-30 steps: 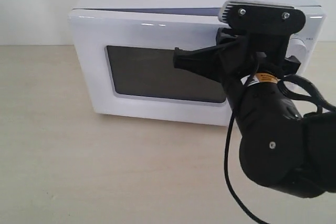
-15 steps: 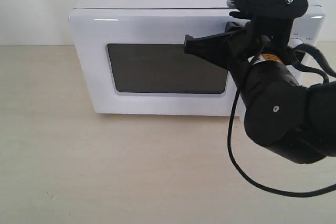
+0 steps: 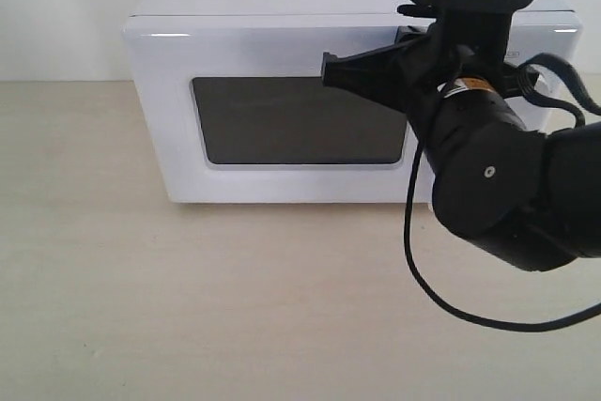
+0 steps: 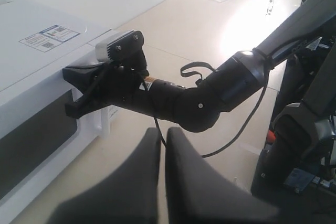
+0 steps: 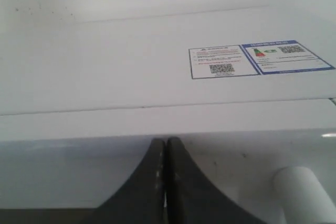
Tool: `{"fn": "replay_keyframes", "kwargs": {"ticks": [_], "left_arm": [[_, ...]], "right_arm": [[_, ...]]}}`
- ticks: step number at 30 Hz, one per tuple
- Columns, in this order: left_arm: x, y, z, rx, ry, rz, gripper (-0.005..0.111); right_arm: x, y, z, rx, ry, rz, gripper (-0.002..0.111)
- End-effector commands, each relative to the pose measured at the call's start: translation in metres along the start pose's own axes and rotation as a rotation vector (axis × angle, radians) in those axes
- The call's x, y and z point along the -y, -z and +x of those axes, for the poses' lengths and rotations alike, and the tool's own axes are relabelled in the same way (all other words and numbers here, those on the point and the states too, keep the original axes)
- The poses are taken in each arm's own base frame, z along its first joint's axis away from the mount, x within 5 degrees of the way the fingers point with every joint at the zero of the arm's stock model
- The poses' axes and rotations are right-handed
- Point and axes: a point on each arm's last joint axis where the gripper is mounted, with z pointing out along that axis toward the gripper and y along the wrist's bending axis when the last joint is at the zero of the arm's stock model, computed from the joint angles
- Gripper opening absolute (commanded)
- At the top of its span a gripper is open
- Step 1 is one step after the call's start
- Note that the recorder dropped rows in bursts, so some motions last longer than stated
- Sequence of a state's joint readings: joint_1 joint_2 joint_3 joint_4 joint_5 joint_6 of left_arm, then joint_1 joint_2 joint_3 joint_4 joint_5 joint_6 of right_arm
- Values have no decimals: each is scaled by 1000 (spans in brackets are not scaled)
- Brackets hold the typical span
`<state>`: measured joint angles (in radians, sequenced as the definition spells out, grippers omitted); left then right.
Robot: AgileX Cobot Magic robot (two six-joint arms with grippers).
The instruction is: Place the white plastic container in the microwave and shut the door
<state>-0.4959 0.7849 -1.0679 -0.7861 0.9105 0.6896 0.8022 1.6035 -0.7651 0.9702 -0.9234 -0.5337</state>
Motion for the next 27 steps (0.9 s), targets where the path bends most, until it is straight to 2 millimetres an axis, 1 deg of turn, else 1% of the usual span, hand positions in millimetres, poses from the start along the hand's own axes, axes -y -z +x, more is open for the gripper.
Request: {"fn": "replay_keyframes", "kwargs": {"ticks": [1, 3, 6, 10, 14, 19, 24, 27], "left_arm": [[2, 2, -1, 8, 13, 11, 4], [2, 2, -1, 8, 13, 11, 4], [2, 2, -1, 12, 3, 8, 4], [2, 2, -2, 17, 1, 4, 4], [2, 2, -2, 17, 1, 4, 4], [2, 2, -2, 17, 6, 13, 4], [3, 2, -2, 20, 13, 22, 4], [3, 2, -2, 20, 13, 22, 4]], "right_arm": [[-8, 8, -6, -26, 25, -51, 0], [-14, 17, -13, -27, 102, -90, 0], [-17, 33, -23, -75, 141, -121, 0], [-15, 56, -34, -165, 202, -138, 0], [-14, 83, -49, -205, 265, -184, 0], [-9, 112, -66, -241, 229, -254, 0], [-4, 138, -86, -184, 211, -333, 0], [2, 148, -95, -157, 184, -344, 0]]}}
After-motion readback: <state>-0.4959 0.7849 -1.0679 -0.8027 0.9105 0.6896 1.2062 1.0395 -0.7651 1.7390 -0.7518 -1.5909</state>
